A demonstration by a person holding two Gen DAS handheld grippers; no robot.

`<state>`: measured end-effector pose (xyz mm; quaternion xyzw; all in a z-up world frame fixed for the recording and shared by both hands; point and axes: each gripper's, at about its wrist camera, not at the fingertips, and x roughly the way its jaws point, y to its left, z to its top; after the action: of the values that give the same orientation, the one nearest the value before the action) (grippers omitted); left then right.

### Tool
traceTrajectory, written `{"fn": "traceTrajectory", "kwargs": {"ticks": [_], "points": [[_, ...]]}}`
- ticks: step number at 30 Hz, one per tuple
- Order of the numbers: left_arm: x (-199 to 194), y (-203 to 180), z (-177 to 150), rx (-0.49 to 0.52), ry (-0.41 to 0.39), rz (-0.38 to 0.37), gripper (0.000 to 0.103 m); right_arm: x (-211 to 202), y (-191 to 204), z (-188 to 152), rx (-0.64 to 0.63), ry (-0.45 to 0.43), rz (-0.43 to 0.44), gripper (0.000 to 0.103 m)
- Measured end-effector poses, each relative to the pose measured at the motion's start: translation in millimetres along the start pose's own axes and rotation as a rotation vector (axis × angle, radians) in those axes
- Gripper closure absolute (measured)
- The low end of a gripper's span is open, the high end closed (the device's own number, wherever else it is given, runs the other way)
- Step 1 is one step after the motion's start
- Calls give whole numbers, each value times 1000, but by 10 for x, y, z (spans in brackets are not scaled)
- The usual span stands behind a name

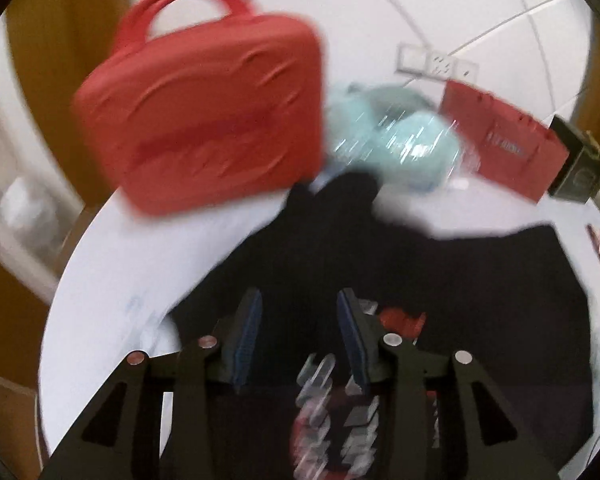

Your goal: Fold clothes

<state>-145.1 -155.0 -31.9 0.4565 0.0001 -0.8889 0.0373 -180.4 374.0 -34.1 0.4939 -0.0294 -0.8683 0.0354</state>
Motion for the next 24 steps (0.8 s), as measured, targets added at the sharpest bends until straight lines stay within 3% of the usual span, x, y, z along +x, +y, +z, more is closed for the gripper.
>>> {"fn": "traceTrajectory", "kwargs": {"ticks": [5,12,17,24], "points": [[-226,482,-894,-97,114,51,63,-171,-222,-939,101,119,50,6],[-359,711,-1678,-208,200,37,61,-307,-227,-1610,126,186,94,6],[-394,485,-1777,-202,182,-11,52,-404,-192,-1788,114,178,115,6],[-170,3,-1735,-113,204,-25,52,-528,-162,-2005,94,163,145,5]]}}
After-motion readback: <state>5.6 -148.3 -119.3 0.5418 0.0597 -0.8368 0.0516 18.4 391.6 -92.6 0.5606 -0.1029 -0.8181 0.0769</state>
